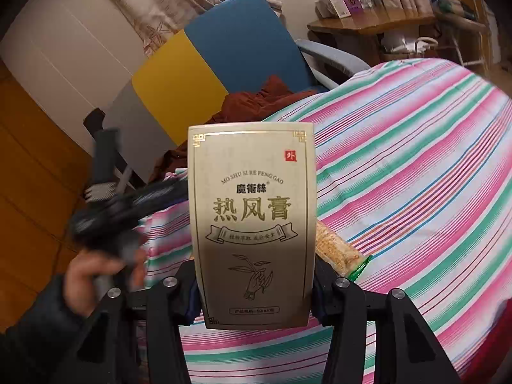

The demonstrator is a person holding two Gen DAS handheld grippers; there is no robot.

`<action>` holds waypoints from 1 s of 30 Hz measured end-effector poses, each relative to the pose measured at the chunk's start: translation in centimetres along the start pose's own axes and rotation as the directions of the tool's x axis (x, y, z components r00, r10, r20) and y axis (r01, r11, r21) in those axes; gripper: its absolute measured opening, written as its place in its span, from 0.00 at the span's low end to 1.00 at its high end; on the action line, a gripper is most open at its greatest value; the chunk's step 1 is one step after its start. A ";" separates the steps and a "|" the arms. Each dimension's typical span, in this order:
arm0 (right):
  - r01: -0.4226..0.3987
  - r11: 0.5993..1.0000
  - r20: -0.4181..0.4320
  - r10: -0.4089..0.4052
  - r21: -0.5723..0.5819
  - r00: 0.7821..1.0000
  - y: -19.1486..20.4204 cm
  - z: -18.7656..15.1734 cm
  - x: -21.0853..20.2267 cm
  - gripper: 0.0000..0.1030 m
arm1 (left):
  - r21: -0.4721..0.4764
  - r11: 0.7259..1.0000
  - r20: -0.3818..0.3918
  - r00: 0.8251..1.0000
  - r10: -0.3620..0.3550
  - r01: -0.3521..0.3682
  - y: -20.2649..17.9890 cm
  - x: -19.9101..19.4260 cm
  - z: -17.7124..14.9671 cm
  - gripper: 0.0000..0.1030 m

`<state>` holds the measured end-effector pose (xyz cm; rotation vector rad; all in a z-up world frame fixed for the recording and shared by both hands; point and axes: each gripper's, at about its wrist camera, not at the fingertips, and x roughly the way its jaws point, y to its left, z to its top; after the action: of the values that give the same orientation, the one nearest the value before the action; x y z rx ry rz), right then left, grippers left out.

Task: Organize objects
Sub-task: 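Grasp the clear plastic bag with the left tool while the right tool holds the cream box, then carry the plastic bag and cream box to the gold tray and release both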

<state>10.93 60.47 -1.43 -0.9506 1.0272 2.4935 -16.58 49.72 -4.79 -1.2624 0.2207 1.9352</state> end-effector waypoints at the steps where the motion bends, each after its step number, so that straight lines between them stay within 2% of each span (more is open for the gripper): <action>1: -0.007 1.000 0.000 0.007 0.005 1.000 -0.1 0.0 0.0 0.51 | -0.021 1.000 -0.011 1.000 -0.006 0.006 0.0 1.2 0.8 0.68; 5: -0.024 1.000 -0.013 0.024 0.006 1.000 -0.2 0.1 0.3 0.52 | -0.043 0.999 -0.072 0.997 -0.013 0.010 -0.1 5.1 2.6 0.67; 6: -0.026 1.000 -0.016 0.026 0.007 1.000 -0.2 0.2 0.4 0.52 | -0.037 0.999 -0.102 0.995 -0.016 0.012 -0.2 6.2 3.0 0.63; 7: -0.026 1.000 -0.018 0.027 0.009 0.999 -0.3 0.2 0.5 0.52 | -0.026 1.000 -0.115 0.993 0.009 -0.012 -0.3 7.1 3.1 0.46; 8: -0.025 1.000 -0.019 0.026 0.011 0.999 -0.3 0.2 0.6 0.52 | -0.016 0.998 -0.091 0.995 0.052 -0.053 -0.4 7.4 3.2 0.41; 10: -0.018 1.000 -0.022 0.018 0.010 1.000 -0.4 0.3 0.7 0.49 | -0.002 0.999 -0.072 0.996 0.054 -0.054 -0.5 7.4 3.2 0.37; 12: 0.006 1.000 -0.039 -0.006 0.002 0.999 -0.4 0.2 1.1 0.44 | 0.000 0.999 -0.072 0.996 0.045 -0.045 -0.3 7.0 3.1 0.35; 13: 0.021 1.000 -0.050 -0.021 -0.001 0.999 -0.3 0.1 1.3 0.40 | 0.020 0.998 -0.077 0.996 0.053 -0.051 -0.2 6.5 2.8 0.35; 15: 0.048 0.999 -0.071 -0.048 -0.001 0.996 -0.4 -0.1 1.8 0.39 | 0.053 0.995 -0.051 0.995 0.084 -0.081 0.0 5.4 2.3 0.35; 17: 0.033 0.999 -0.109 -0.033 0.000 0.993 -0.5 -0.2 2.6 0.42 | 0.052 0.996 -0.028 0.997 0.073 -0.072 0.6 3.6 1.8 0.35; 18: 0.033 0.999 -0.107 -0.032 -0.001 0.994 -0.4 -0.2 2.5 0.46 | 0.045 0.996 -0.010 0.997 0.075 -0.074 0.9 2.6 1.5 0.35; 20: 0.025 1.000 -0.119 -0.026 -0.013 0.993 -0.2 -0.2 2.8 0.64 | 0.031 0.998 0.017 0.998 0.055 -0.056 1.4 0.2 0.4 0.35; 21: 0.023 1.000 -0.140 -0.024 -0.010 0.990 -0.1 -0.3 3.2 0.80 | 0.028 0.999 0.030 0.999 0.046 -0.047 1.6 -0.8 0.0 0.35; 22: 0.026 1.000 -0.148 -0.028 -0.018 0.989 0.2 -0.4 3.4 0.83 | 0.028 0.998 0.047 0.998 0.046 -0.047 1.7 -2.1 -0.7 0.35; 25: 0.040 0.996 -0.162 -0.053 -0.082 0.985 1.2 -0.7 4.1 0.83 | 0.012 1.000 0.084 0.996 0.013 -0.014 2.1 -5.7 -3.2 0.35; 27: 0.095 0.987 -0.174 -0.116 -0.126 0.978 1.4 -1.0 4.8 0.83 | 0.006 1.000 0.101 0.995 0.004 -0.005 2.2 -7.6 -4.6 0.35; 28: 0.135 0.977 -0.174 -0.163 -0.164 0.971 1.7 -1.1 5.3 0.80 | 0.009 1.000 0.110 0.994 0.001 -0.002 2.2 -8.6 -5.5 0.35; 29: 0.145 0.973 -0.180 -0.177 -0.181 0.968 1.8 -1.2 5.7 0.74 | 0.020 1.000 0.123 0.992 -0.004 0.001 2.1 -9.8 -6.6 0.35; 30: 0.145 0.971 -0.190 -0.181 -0.191 0.965 1.9 -1.3 6.0 0.50 | 0.029 1.000 0.136 0.991 -0.004 0.000 1.8 -10.4 -7.3 0.35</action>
<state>6.16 58.29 -5.19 -1.3142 0.7568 2.4149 -10.89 39.26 -0.17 -1.1065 0.1769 2.0009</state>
